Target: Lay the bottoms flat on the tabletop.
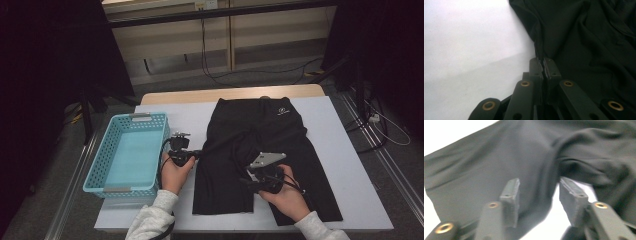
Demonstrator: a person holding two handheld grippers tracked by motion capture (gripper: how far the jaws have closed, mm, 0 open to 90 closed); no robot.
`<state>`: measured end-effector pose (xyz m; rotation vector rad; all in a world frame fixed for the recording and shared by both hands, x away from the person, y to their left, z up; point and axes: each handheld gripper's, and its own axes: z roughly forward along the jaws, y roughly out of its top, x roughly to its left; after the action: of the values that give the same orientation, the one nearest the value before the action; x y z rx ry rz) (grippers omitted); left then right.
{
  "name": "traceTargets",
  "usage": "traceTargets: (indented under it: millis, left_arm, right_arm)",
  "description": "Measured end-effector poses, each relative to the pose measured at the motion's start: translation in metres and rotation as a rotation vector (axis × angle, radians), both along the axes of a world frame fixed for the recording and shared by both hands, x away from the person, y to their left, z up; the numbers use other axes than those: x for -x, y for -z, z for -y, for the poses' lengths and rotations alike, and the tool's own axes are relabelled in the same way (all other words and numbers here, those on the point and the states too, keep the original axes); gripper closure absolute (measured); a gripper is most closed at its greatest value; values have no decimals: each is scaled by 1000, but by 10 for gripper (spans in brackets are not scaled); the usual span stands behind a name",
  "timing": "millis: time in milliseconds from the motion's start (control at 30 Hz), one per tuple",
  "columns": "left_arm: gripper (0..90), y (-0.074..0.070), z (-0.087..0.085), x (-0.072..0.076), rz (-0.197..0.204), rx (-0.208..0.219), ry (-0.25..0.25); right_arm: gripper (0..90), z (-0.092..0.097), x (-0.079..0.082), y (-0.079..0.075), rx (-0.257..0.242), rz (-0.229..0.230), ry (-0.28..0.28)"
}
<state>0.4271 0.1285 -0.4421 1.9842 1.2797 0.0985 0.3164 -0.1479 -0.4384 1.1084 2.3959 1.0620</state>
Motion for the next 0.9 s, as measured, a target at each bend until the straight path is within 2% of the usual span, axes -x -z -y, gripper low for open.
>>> traceTargets:
  millis: [67, 233, 300, 333, 367, 400, 467, 600, 700, 733, 767, 800, 867, 900]
  left_arm:
    - [862, 0, 0, 0, -2, 1, -2]
    - [861, 1, 2, 0, -3, -3, 6]
    - [860, 1, 1, 0, -7, 0, 7]
    - [859, 1, 1, 0, -5, 2, 5]
    - [859, 0, 1, 0, -1, 5, 2]
    - [859, 0, 0, 1, -1, 11, 2]
    - [859, -2, -2, 0, 3, 20, 1]
    - [859, -4, -4, 1, 0, 29, -3]
    - [859, -3, -7, 0, -8, 31, -10]
    - [854, -3, -8, 0, -13, 33, -7]
    - [853, -3, -8, 0, -13, 33, -7]
    - [850, -1, -6, 1, -22, 27, -2]
    - [836, 0, -5, 1, -23, 23, 2]
    - [823, 0, -4, 2, -18, 17, 5]
  right_arm:
    - [606, 2, -3, 2, 17, 2, 17]
    - [647, 3, -8, 7, 35, -4, 52]
    - [730, 0, -15, 12, 32, -27, 59]
    - [833, -1, -17, 13, 11, -34, 55]
    - [863, -1, -18, 13, -15, -54, 35]
    - [878, -1, -18, 13, -19, -66, 36]
    - [882, 0, -16, 11, -33, -83, 16]
    - [881, 7, -7, 6, -132, -168, -22]
    - [857, 9, 1, 5, -111, -188, -13]
    - [826, 10, 2, 5, -87, -199, -5]
    - [826, 10, 2, 5, -87, -199, -5]
    - [693, 9, 3, 6, -76, -187, 8]
    - [688, 9, 2, 6, -80, -178, 15]
    - [653, 9, 0, 2, -78, -138, 26]
